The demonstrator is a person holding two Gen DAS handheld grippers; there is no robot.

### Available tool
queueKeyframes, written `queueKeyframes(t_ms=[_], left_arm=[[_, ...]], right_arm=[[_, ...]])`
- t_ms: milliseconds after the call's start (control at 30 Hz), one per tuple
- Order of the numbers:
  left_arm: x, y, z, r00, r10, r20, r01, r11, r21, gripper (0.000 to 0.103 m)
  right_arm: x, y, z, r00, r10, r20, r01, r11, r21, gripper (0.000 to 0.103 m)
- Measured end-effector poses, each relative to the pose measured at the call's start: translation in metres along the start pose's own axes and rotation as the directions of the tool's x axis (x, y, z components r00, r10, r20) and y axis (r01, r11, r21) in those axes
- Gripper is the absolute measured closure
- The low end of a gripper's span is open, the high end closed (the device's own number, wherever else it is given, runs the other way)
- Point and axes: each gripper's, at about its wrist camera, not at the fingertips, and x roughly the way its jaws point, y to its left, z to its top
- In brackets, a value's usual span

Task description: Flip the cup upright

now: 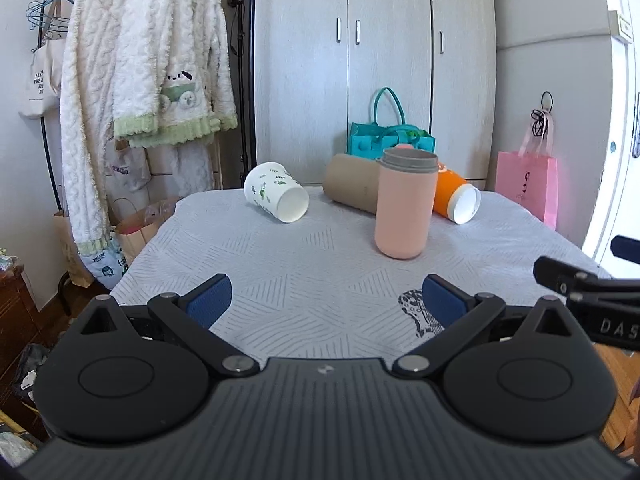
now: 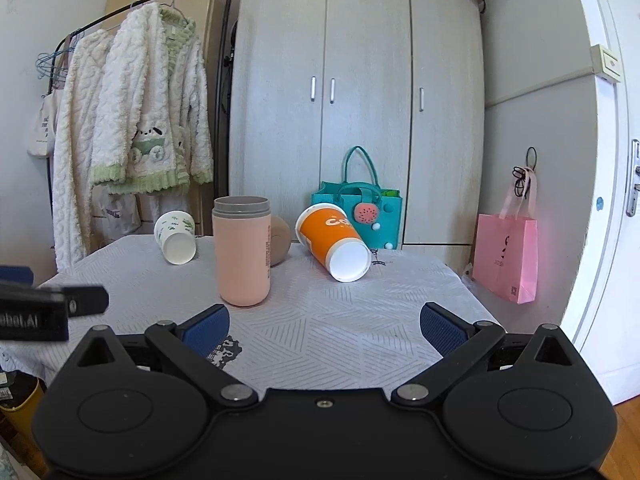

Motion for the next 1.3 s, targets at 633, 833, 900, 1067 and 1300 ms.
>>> queueKeyframes(t_ms=[633, 833, 900, 1067, 1300], left_arm=[[0.002, 0.009, -0.001, 1.000, 0.002, -0.002, -0.002, 0.999, -0.032, 0.000], [0.002, 0.009, -0.002, 1.000, 0.031, 0.001, -0.031, 0.999, -0.028, 0.000], [0.002, 0.009, -0.003, 0.999, 0.034, 0.004, -0.034, 0.999, -0.027, 0.000], [0.001, 0.010, -0.003, 0.999, 0.030, 0.014, -0.029, 0.999, -0.041, 0.000], [-0.001, 0.010, -0.004, 0.999, 0.050, 0.016, -0.049, 0.997, -0.061, 0.000]], right_arm=[[0.000, 0.000, -0.001, 1.000, -0.019, 0.011, 0.019, 1.000, 0.003, 0.000], [-0.002, 0.001, -0.001, 1.000, -0.022, 0.015, 0.022, 1.000, -0.003, 0.000], [-0.003, 0.002, -0.001, 1.000, -0.021, 0.014, 0.021, 1.000, -0.008, 0.000], [-0.004, 0.003, -0.001, 1.000, -0.022, 0.015, 0.022, 1.000, -0.008, 0.000], [-0.004, 0.003, -0.001, 1.000, -0.021, 0.012, 0.021, 1.000, -0.010, 0.000]])
